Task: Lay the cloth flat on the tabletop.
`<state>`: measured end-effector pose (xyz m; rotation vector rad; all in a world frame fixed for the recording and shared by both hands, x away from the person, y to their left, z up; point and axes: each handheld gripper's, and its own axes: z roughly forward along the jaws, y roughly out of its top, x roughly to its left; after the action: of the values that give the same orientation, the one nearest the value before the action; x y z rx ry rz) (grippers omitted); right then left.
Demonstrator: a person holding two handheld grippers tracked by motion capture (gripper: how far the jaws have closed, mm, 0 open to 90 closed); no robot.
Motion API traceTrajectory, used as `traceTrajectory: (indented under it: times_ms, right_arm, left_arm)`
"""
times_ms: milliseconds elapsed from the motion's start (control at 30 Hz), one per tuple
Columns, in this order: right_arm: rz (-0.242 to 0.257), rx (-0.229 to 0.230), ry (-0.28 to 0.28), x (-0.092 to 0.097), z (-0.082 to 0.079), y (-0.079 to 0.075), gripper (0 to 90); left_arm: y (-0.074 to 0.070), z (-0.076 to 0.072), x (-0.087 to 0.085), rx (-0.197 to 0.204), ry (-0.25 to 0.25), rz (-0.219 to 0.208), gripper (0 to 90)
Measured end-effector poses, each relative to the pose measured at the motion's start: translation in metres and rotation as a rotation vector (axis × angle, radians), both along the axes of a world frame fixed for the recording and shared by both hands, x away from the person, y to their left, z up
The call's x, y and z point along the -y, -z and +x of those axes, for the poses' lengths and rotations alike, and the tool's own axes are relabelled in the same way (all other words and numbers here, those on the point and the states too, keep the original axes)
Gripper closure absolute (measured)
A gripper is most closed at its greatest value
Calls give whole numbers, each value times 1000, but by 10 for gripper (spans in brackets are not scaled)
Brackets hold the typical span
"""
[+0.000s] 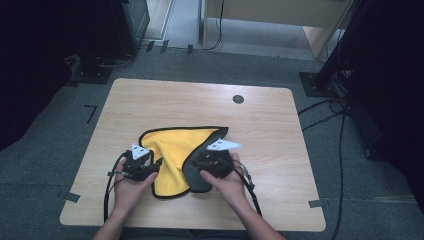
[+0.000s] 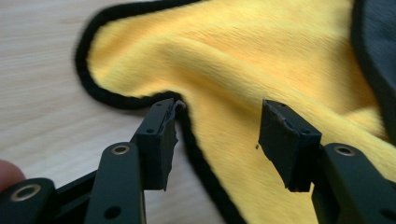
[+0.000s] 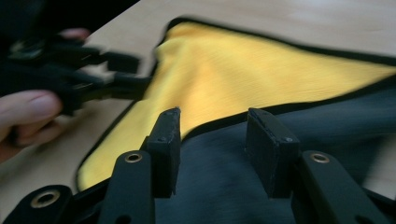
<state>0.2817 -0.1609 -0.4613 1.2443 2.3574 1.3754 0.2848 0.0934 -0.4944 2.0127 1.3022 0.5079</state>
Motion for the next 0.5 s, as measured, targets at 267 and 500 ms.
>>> traceTrajectory:
  times_ms: [267,500]
  right_arm:
    - [-214,29,-35,-21,-18,36,651]
    - [-235,81,-5,-10,-17,43,900]
  left_arm:
    - [14,-19,12,8,15,131,427]
    - [15,-9,-3,37,-64,159,434]
